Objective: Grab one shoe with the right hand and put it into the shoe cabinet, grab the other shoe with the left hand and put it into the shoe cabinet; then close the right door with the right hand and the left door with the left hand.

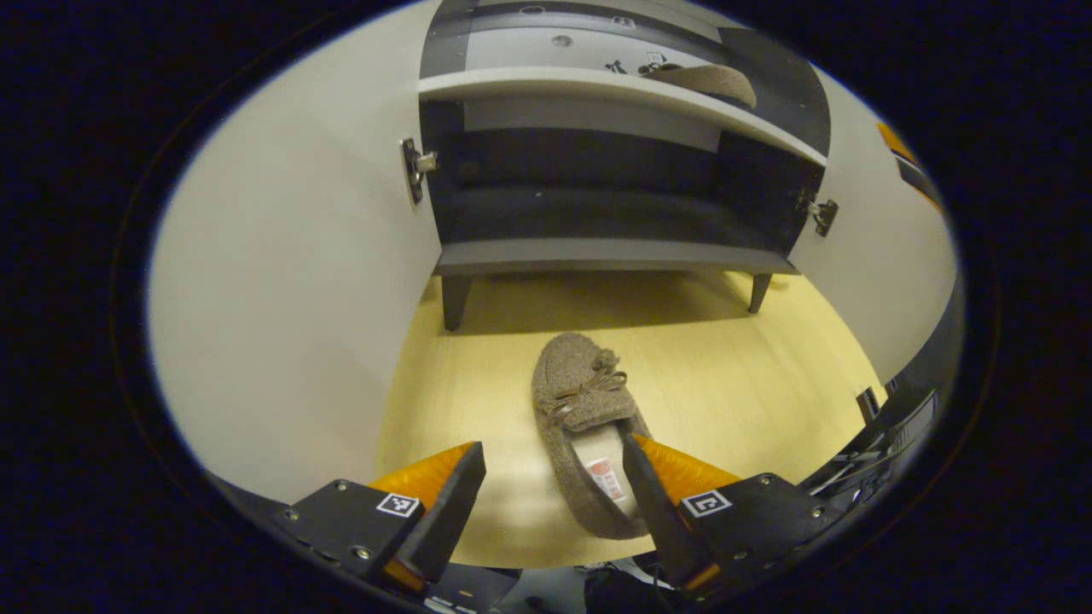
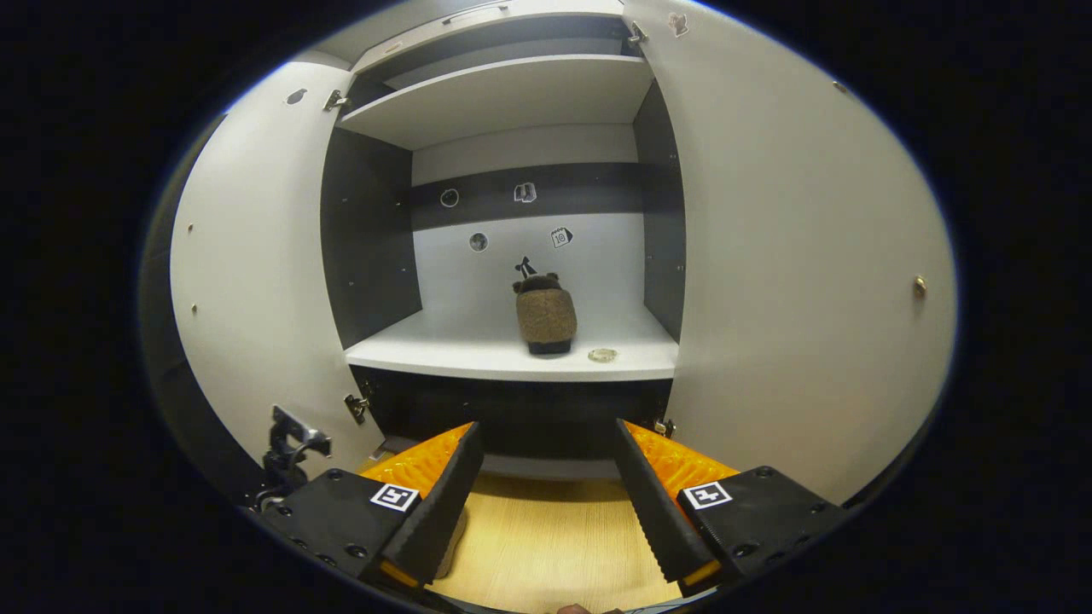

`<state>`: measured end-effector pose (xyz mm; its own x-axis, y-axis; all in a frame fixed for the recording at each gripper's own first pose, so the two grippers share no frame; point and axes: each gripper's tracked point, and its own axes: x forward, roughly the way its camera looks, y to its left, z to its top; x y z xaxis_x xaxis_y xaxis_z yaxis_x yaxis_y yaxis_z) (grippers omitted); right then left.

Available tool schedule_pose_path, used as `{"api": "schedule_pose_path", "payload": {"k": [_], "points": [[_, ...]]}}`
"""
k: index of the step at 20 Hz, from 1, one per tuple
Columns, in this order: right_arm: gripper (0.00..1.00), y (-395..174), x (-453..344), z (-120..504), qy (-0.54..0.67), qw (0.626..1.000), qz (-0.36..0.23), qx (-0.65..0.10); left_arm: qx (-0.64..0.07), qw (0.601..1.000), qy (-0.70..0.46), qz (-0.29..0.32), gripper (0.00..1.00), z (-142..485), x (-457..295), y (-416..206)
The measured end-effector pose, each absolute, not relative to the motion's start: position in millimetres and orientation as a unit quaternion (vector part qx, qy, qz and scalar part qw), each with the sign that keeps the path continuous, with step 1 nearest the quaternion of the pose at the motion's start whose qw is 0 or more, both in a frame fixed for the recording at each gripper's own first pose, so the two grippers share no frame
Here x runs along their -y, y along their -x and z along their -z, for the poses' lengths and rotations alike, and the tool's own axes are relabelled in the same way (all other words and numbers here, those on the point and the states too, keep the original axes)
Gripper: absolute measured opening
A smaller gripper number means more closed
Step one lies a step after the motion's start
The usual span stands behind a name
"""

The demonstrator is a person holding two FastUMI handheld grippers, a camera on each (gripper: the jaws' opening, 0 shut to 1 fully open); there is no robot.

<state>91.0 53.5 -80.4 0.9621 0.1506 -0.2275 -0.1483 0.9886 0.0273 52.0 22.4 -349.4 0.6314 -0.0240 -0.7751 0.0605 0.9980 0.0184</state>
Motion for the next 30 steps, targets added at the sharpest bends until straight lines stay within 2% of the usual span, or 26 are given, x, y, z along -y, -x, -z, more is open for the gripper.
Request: {"api": "schedule_pose_path", "payload": {"k": [1,2,3,5,6,7,8,9,10,13,15,18,19,21,22,23,25,27,28,30], "points": [[0.96,-81.0,-48.8,84.2,-0.002,0.991,-0.069,-0.118,-0.438,0.899,-0.026,0.020,0.94,356.8,-24.0,-53.1],[0.97,-71.6,-44.5,87.6,-0.001,0.991,-0.063,-0.120,-0.447,0.894,-0.026,0.018,0.99,363.6,-24.4,-55.8],[0.93,-60.7,-41.5,92.4,-0.001,0.991,-0.059,-0.122,-0.453,0.891,-0.022,0.020,0.95,371.4,-22.4,-59.1],[0.92,-40.9,-32.2,101.9,-0.002,0.990,-0.048,-0.131,-0.457,0.889,-0.022,0.022,0.94,382.9,-22.6,-68.4],[0.92,-31.5,-27.6,106.2,-0.001,0.990,-0.043,-0.137,-0.461,0.887,-0.019,0.027,0.99,389.2,-19.5,-71.3],[0.96,-21.3,-21.0,111.7,0.000,0.989,-0.033,-0.147,-0.464,0.885,-0.012,0.038,0.91,395.4,-16.4,-74.2],[0.92,-11.0,-13.1,116.7,0.002,0.987,-0.022,-0.157,-0.471,0.881,-0.009,0.043,0.99,402.0,-15.1,-76.7],[0.97,-2.7,-3.0,118.9,0.000,0.986,-0.004,-0.166,-0.477,0.878,-0.008,0.049,0.91,408.3,-13.3,-78.5],[0.97,8.5,5.4,120.8,-0.006,0.985,0.012,-0.172,-0.480,0.876,-0.007,0.057,0.91,412.1,-10.3,-80.1],[0.98,43.1,39.6,121.7,-0.013,0.982,0.065,-0.179,-0.483,0.872,-0.013,0.073,0.59,417.5,-5.2,-82.3],[0.98,65.1,67.4,118.0,-0.012,0.978,0.113,-0.176,-0.477,0.875,-0.013,0.084,0.60,415.6,-3.1,-84.3],[0.97,85.5,91.1,105.9,-0.018,0.973,0.162,-0.161,-0.495,0.865,0.025,0.079,0.31,423.5,0.6,-87.5],[0.92,89.8,97.8,99.8,-0.016,0.973,0.173,-0.154,-0.497,0.864,0.028,0.075,0.23,423.1,-0.5,-85.7],[0.93,96.4,114.8,89.9,-0.017,0.970,0.199,-0.140,-0.490,0.869,0.005,0.067,0.23,421.0,-8.9,-88.7],[0.97,99.2,121.6,86.5,-0.019,0.968,0.209,-0.135,-0.487,0.871,0.007,0.059,0.13,423.5,-8.0,-94.8],[0.97,101.8,129.5,84.9,-0.018,0.967,0.218,-0.132,-0.491,0.869,0.008,0.057,0.03,416.5,-8.7,-92.7],[0.94,102.5,146.7,76.7,-0.015,0.964,0.236,-0.123,-0.491,0.869,0.013,0.057,0.03,417.7,-9.5,-93.9],[0.94,98.9,166.8,66.7,-0.011,0.961,0.252,-0.112,-0.489,0.870,0.029,0.053,0.02,410.8,-9.1,-98.5],[0.98,94.2,176.9,59.2,-0.007,0.961,0.258,-0.103,-0.486,0.872,0.034,0.048,0.02,407.7,-10.5,-100.9],[0.94,81.9,196.7,45.7,0.006,0.960,0.265,-0.087,-0.480,0.876,0.037,0.031,0.02,402.0,-14.6,-104.2]]}}
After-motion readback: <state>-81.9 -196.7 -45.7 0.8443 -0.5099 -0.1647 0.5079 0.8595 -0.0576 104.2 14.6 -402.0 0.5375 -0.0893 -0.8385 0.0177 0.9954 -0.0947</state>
